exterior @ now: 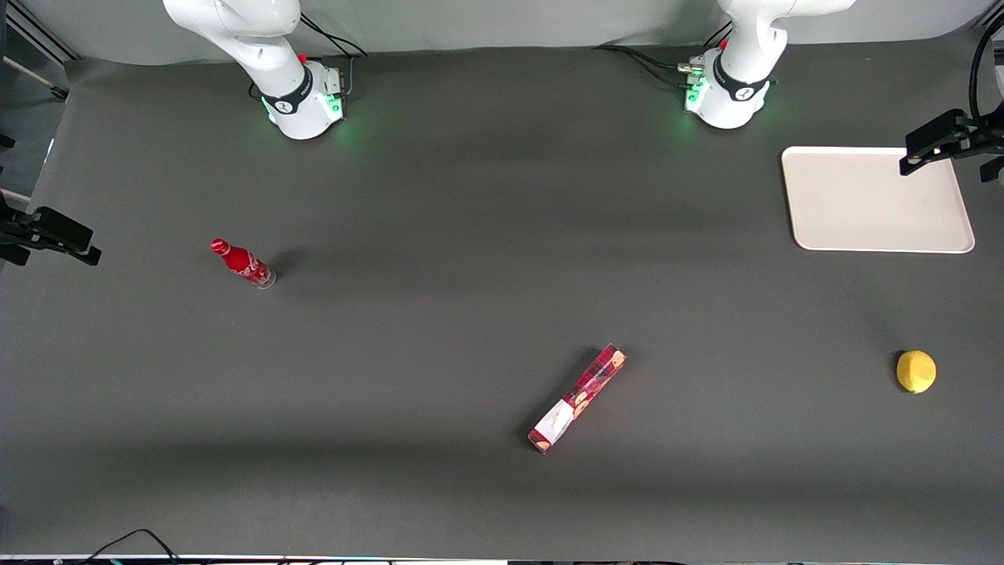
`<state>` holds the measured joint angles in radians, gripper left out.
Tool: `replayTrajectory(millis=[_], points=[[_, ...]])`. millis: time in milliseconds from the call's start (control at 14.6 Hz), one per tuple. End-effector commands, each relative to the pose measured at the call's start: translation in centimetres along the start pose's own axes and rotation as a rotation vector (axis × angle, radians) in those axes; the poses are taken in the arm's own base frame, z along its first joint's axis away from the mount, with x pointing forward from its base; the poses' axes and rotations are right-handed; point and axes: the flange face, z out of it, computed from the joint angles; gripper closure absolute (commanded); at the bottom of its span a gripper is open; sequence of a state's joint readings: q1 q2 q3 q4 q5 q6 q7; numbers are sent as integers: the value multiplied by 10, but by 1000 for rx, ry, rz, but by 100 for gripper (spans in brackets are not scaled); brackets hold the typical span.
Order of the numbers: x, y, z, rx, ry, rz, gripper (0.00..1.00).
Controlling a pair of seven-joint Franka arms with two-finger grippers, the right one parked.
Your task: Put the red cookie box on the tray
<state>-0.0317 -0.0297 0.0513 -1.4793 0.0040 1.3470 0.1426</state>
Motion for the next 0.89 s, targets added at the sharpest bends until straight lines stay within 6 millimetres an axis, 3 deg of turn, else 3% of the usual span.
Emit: replayTrajectory(millis=[0,412,481,618,824], points=[[-3,3,-5,12,-12,-4,0],[-1,8,-14,-3,16,-63,0],[0,18,-19,-7,30,-77,0],[10,96,-12,0,26,38,0],[42,195,31,-15,14,96,0]])
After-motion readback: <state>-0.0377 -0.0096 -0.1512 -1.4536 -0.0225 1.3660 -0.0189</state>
